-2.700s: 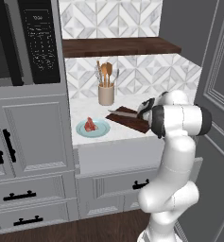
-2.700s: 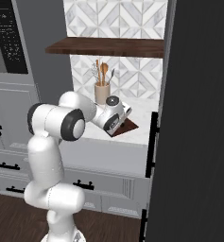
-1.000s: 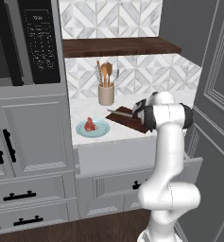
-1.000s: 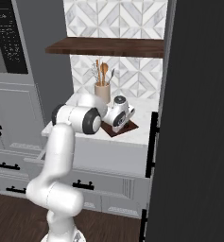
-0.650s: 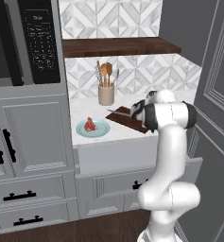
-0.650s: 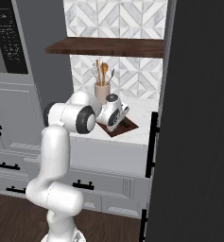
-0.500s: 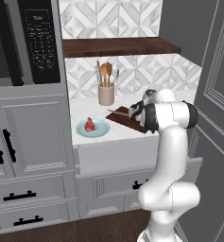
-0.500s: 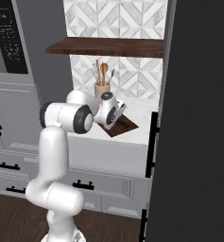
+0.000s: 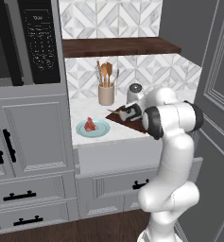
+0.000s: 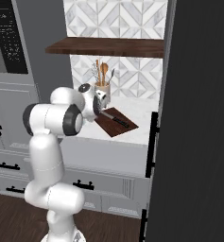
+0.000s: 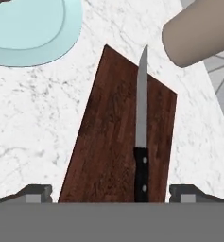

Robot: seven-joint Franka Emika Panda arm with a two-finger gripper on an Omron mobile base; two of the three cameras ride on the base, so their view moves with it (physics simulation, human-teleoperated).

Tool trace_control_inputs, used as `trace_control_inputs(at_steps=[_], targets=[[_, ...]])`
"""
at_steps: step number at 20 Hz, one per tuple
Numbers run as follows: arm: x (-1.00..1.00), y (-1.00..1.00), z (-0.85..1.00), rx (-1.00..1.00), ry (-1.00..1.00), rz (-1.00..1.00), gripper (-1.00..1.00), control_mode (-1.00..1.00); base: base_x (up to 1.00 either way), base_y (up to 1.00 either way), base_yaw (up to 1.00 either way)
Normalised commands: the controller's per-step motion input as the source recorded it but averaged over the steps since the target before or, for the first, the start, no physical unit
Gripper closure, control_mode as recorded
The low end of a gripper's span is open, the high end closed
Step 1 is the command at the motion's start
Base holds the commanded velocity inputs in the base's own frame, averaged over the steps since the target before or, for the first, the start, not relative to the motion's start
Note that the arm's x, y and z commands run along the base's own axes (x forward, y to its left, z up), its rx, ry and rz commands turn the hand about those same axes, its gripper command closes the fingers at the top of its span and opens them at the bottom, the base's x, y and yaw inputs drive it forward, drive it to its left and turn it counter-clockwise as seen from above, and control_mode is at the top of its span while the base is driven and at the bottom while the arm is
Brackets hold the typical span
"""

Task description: Pick up the knife from the drawer and place it on the cutting board. Then place the meat from the plate to the cutting board.

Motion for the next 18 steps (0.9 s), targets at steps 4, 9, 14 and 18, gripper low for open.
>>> trace_control_inputs(at_steps=[4,9,14,18], targets=[[-0.23,1.00,0.34,0.04,0.00,-0.14,-1.00,-1.00,0.00,0.00,0.00],[-0.27,0.99,0.14,0.08,-0.01,-0.22,-1.00,-1.00,0.00,0.00,0.00],[-0.39,0.44,0.00,0.26,-0.05,-0.27,-1.00,-1.00,0.00,0.00,0.00],[-0.52,0.02,0.30,0.42,-0.02,-0.29,-1.00,-1.00,0.00,0.00,0.00]])
